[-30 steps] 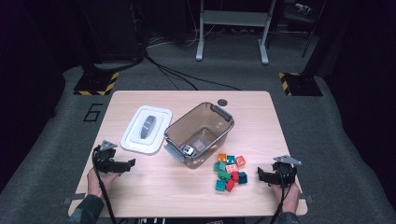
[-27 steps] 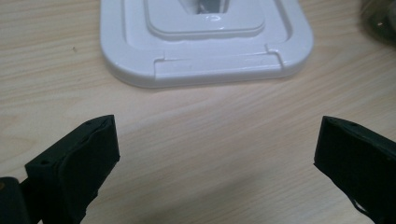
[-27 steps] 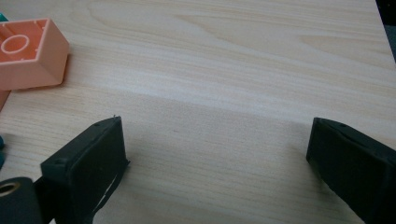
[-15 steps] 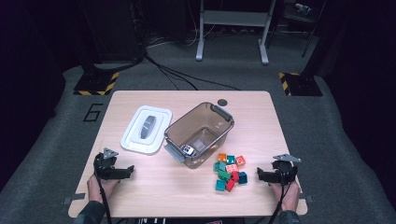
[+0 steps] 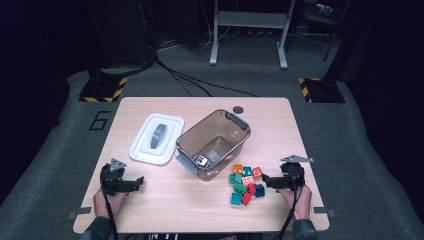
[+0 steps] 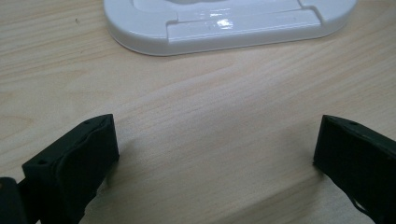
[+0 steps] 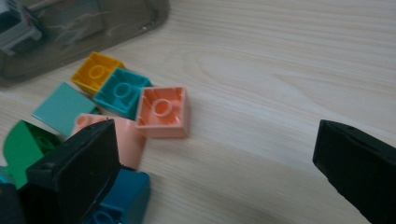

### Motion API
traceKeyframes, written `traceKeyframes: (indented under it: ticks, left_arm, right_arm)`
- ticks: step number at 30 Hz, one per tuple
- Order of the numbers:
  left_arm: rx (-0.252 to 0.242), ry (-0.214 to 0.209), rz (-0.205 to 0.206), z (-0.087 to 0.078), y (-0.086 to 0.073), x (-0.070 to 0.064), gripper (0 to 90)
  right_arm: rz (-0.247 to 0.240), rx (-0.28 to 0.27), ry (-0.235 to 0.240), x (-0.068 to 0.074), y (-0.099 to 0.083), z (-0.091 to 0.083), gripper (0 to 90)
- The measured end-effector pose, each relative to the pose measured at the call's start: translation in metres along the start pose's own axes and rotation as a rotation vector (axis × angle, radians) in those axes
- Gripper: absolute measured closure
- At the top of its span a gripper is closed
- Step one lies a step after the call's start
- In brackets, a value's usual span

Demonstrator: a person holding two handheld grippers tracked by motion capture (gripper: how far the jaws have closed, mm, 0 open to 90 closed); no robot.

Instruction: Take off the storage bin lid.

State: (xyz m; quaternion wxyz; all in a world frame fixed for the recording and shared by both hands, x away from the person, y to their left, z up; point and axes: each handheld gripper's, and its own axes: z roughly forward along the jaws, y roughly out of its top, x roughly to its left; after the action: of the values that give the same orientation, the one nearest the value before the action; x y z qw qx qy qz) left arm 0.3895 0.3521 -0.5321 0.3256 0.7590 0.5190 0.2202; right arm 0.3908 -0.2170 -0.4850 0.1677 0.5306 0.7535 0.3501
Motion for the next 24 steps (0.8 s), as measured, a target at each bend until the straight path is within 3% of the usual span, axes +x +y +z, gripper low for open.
traceKeyframes:
  ticks: [3, 4, 5, 6, 10, 12, 16, 24]
  left_arm:
    - [0.009, 0.001, 0.011, -0.001, 0.000, 0.001, 0.0]
    - [0.017, 0.001, 0.011, -0.001, 0.001, 0.001, 0.0]
    - [0.017, 0.001, 0.011, -0.001, 0.001, 0.001, 0.0]
    - [0.017, -0.002, 0.011, -0.001, 0.001, 0.001, 0.0]
    - [0.008, 0.002, 0.009, 0.000, 0.000, 0.000, 0.0]
    - [0.008, 0.003, 0.009, 0.000, 0.000, 0.000, 0.0]
    - [0.007, 0.005, 0.008, 0.000, 0.000, 0.000, 0.0]
    - [0.010, 0.000, 0.003, 0.000, 0.001, 0.000, 0.0]
  right_arm:
    - [-0.013, 0.017, 0.021, 0.007, 0.005, 0.006, 3.8]
    - [-0.036, 0.027, 0.025, 0.014, 0.010, 0.010, 11.2]
    - [-0.036, 0.027, 0.025, 0.014, 0.010, 0.010, 11.2]
    - [-0.043, 0.053, 0.035, 0.020, 0.014, 0.015, 21.9]
    - [-0.034, 0.085, 0.036, 0.026, 0.019, 0.023, 34.2]
    - [-0.021, 0.126, 0.030, 0.029, 0.023, 0.029, 41.6]
    - [-0.029, 0.158, 0.003, 0.030, 0.026, 0.033, 48.3]
    - [-0.031, 0.197, -0.006, 0.029, 0.026, 0.040, 55.6]
